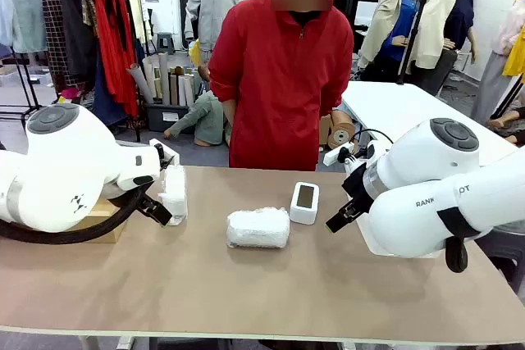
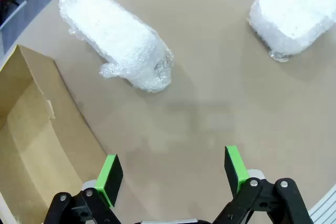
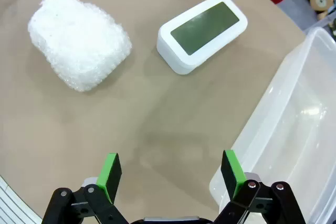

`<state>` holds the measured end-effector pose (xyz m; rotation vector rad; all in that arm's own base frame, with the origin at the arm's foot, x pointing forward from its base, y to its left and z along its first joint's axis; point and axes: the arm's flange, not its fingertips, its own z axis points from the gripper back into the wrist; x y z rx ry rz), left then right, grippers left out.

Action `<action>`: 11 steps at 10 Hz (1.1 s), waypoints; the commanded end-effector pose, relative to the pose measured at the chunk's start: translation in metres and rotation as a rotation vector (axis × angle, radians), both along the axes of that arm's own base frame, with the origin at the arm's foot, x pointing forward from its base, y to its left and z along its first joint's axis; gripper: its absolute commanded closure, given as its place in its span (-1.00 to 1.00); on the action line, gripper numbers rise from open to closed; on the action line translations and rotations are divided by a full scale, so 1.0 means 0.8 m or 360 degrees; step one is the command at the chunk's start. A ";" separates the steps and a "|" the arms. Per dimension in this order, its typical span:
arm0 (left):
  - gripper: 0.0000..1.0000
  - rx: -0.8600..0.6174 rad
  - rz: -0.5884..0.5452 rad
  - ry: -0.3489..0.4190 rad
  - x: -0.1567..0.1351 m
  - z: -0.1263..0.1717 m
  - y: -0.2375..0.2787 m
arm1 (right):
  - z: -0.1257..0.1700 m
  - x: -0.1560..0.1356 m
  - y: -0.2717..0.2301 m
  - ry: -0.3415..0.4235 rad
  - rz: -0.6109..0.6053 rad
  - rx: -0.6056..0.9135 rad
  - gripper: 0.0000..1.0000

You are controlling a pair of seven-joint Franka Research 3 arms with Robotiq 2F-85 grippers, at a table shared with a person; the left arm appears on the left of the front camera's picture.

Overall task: Separate and place wrapped and unwrapped clocks.
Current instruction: Pick up the Digital clock indicated by the person.

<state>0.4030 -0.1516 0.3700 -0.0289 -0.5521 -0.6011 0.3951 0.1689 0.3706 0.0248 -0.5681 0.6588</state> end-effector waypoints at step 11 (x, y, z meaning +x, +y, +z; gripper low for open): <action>-1.00 0.0000 0.0000 0.0000 0.000 0.000 0.000 | 0.000 0.000 0.000 0.0000 0.0000 0.0000 -1.00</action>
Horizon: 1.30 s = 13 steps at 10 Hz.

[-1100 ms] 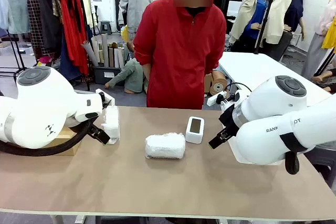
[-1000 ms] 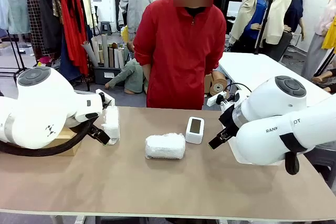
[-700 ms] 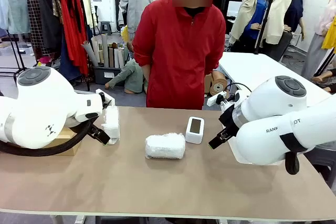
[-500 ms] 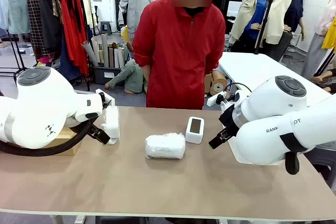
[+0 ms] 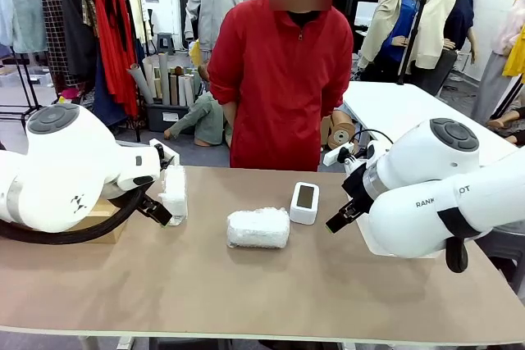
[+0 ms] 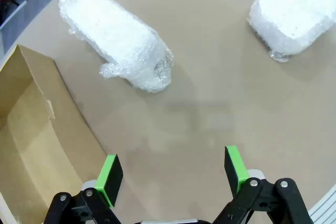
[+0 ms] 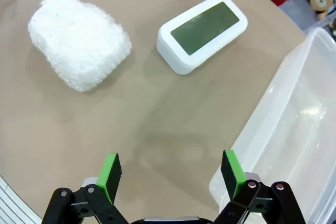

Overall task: Separate and place wrapped and unwrapped clocks.
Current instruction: Pick up the Digital clock indicated by the person.

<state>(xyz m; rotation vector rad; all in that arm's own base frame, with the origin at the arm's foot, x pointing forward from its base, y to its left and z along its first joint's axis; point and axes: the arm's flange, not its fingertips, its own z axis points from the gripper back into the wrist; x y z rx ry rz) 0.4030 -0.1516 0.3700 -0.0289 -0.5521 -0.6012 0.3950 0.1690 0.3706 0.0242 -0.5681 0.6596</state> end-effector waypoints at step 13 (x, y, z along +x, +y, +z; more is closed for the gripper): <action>-1.00 0.0024 -0.0151 0.0092 0.002 0.030 -0.005 | 0.018 0.001 -0.001 0.0101 0.0141 0.0056 -1.00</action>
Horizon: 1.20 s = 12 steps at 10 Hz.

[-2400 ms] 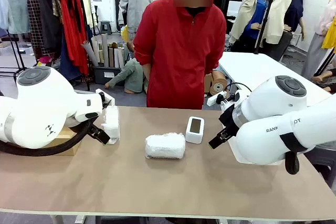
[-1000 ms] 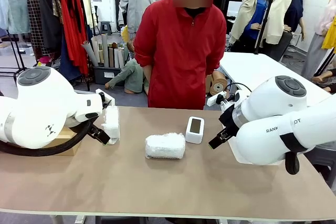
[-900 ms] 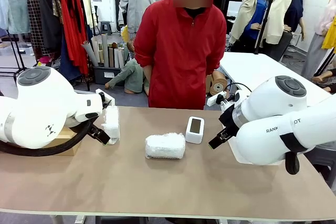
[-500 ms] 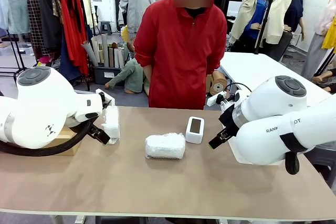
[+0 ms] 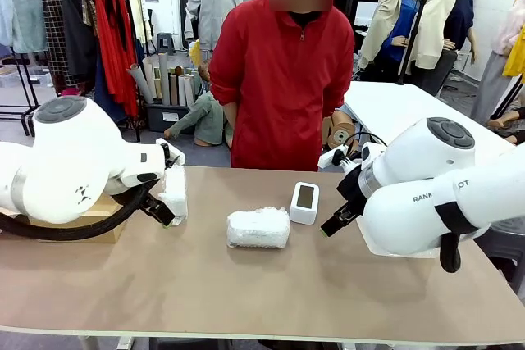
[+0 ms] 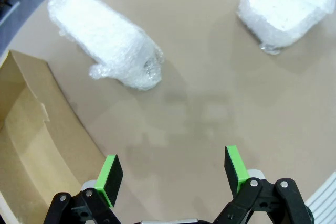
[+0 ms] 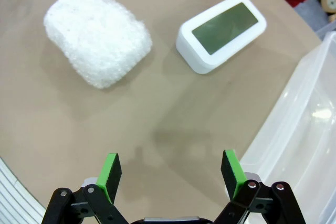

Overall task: Separate and place wrapped and unwrapped clocks.
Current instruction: Pick up the Digital clock indicated by the person.

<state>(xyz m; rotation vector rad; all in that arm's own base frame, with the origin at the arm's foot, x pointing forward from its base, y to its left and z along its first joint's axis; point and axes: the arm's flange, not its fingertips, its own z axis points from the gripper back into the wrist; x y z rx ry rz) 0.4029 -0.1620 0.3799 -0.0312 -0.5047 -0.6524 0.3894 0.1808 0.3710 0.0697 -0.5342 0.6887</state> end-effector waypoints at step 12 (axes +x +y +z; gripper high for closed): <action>-1.00 -0.0277 -0.1044 -0.0036 0.029 0.130 0.065 | 0.119 0.014 -0.015 0.0238 0.0990 0.0215 -1.00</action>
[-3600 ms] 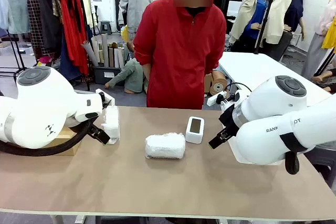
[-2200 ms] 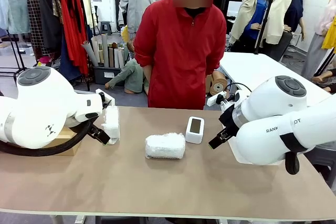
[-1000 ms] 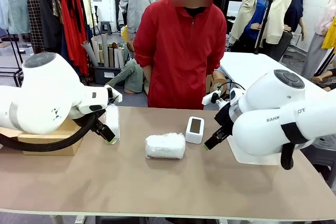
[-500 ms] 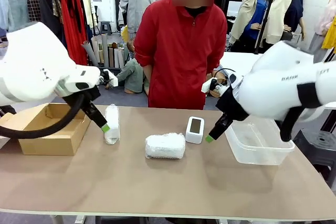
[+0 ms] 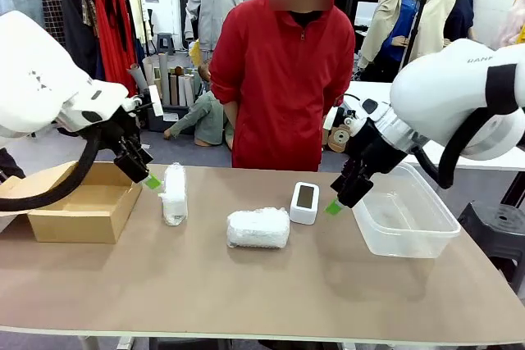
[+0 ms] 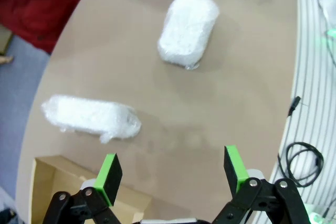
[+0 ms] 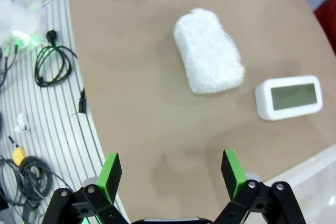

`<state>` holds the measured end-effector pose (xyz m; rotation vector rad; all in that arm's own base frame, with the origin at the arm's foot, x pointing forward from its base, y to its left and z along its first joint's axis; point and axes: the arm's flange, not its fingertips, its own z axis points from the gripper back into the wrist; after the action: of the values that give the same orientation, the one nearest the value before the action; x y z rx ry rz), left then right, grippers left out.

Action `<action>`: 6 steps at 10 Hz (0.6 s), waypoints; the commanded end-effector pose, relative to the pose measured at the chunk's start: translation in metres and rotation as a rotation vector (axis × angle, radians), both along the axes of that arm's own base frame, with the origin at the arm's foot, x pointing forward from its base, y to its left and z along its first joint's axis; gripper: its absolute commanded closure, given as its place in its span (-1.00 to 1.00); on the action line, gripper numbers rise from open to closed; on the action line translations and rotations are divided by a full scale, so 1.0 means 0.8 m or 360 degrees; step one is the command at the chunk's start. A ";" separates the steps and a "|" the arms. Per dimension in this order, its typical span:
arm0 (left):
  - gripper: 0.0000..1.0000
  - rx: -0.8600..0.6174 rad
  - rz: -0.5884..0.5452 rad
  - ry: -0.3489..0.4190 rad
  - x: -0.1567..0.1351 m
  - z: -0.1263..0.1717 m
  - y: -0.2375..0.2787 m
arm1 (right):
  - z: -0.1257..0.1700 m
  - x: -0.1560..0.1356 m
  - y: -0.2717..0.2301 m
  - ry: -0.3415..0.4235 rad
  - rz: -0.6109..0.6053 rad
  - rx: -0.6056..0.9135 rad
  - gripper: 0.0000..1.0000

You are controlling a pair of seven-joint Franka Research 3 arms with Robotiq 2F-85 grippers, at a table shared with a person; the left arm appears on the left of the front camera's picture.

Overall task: Separate and place wrapped and unwrapped clocks.
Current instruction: Pick up the Digital clock indicated by the person.

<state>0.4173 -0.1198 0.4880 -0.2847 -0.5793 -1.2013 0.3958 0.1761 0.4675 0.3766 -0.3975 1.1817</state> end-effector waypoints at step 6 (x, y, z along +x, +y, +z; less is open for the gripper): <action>-1.00 -0.0073 -0.0148 0.0003 0.003 -0.001 0.009 | 0.001 0.000 -0.005 -0.0014 0.0125 0.0045 -1.00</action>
<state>0.4217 -0.1135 0.4878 -0.3337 -0.5858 -1.2786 0.3959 0.1705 0.4677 0.4112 -0.4166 1.2657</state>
